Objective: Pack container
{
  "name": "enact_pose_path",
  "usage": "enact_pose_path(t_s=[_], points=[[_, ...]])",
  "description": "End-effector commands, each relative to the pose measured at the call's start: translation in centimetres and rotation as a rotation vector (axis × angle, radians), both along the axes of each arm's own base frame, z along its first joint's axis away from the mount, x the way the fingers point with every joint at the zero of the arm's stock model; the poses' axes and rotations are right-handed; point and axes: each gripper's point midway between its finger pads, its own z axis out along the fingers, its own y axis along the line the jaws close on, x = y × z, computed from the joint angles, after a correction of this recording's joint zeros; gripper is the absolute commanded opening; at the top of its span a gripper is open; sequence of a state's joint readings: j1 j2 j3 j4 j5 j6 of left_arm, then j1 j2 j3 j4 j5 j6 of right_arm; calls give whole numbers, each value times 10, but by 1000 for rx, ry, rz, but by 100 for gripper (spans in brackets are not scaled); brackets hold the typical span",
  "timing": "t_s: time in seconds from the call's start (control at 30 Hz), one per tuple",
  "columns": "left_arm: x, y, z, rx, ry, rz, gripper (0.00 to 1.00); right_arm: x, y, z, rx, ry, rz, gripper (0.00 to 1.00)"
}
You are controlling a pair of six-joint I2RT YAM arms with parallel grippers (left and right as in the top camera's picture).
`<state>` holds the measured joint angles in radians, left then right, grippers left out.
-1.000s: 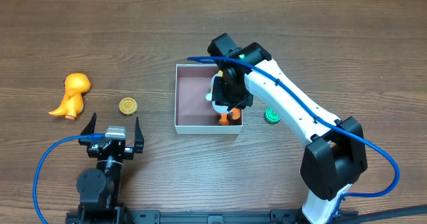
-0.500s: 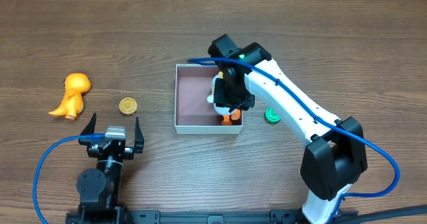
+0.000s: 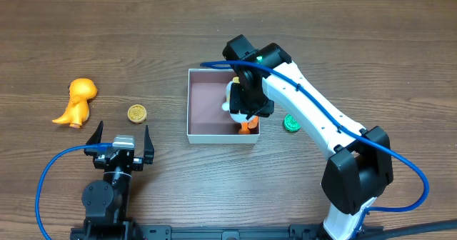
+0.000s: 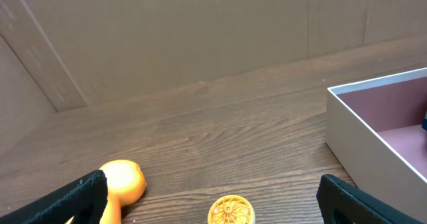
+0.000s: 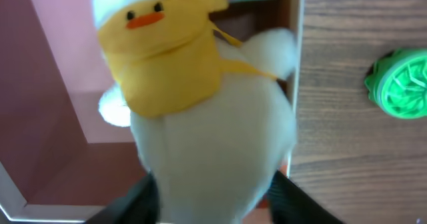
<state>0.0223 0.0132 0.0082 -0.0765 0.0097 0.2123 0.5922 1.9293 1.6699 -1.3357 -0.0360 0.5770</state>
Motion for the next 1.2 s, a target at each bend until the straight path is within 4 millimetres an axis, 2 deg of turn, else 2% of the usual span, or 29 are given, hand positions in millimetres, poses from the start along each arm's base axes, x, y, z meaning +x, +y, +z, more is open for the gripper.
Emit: enact_pose_path(t_s=[0.0,0.1,0.33,0.43,0.5,0.57,0.6,0.67,0.7,0.73,0.97,1.17], points=[[0,4,-2,-10,2,20,100,6,1,10,1,-31,2,63],[0,4,-2,-10,2,20,100,6,1,10,-1,-30,2,68],[0,4,-2,-10,2,20,100,12,3,14,5,-60,38,65],[0,4,-2,-10,2,20,100,22,16,30,61,-107,113,61],[0,4,-2,-10,2,20,100,30,32,42,136,-148,178,58],[0,4,-2,-10,2,20,100,35,47,50,209,-177,224,50],[0,4,-2,-10,2,20,100,36,52,51,236,-185,237,43],[0,4,-2,-10,2,20,100,40,57,53,258,-201,242,23],[0,4,-2,-10,2,20,100,43,59,53,262,-210,243,8],[0,4,-2,-10,2,20,100,45,61,52,268,-222,251,4],[0,4,-2,-10,2,20,100,62,73,35,284,-270,298,4],[0,4,-2,-10,2,20,100,63,80,-9,251,-192,304,4]])
